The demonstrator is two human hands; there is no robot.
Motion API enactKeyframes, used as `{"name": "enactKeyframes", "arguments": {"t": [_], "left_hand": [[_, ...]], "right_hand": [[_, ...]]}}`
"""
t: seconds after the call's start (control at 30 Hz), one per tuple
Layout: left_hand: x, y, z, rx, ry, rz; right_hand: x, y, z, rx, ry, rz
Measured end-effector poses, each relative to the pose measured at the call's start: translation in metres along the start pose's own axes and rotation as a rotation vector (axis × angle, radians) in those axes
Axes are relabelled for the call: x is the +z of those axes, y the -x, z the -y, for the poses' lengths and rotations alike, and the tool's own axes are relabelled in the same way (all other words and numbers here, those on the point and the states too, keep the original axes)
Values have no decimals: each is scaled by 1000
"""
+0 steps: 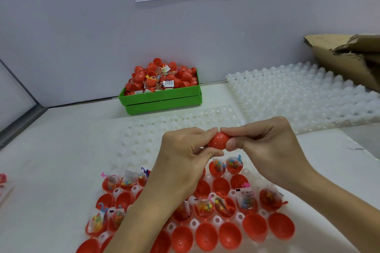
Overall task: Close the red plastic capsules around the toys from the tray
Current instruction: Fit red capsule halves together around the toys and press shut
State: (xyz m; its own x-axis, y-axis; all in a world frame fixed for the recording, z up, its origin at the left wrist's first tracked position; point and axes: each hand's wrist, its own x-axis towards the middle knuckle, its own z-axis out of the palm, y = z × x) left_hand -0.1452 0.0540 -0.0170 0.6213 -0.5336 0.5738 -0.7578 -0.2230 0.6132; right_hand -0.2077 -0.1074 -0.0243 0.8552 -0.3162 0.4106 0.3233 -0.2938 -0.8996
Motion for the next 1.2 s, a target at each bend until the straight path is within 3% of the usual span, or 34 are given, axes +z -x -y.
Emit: {"name": "enactKeyframes", "arguments": {"t": [0.27,0.43,0.5,0.63,0.83,1.2], "left_hand": [[-3,-1,1,39,-83,-36],[3,0,-2,139,-263,-45],[1,0,-4,51,-121,-48],[-6,-4,0,-254,395,24],[-9,-5,0,-327,671,200],[-4,-4,-11,-339,562,69]], "right_hand": [[10,6,11,22,-32,155],[17,9,12,3,-3,45],[14,7,10,15,-3,13],[9,3,10,-17,-45,67],[1,2,14,-67,-122,164],[2,1,14,-122,-110,158]]}}
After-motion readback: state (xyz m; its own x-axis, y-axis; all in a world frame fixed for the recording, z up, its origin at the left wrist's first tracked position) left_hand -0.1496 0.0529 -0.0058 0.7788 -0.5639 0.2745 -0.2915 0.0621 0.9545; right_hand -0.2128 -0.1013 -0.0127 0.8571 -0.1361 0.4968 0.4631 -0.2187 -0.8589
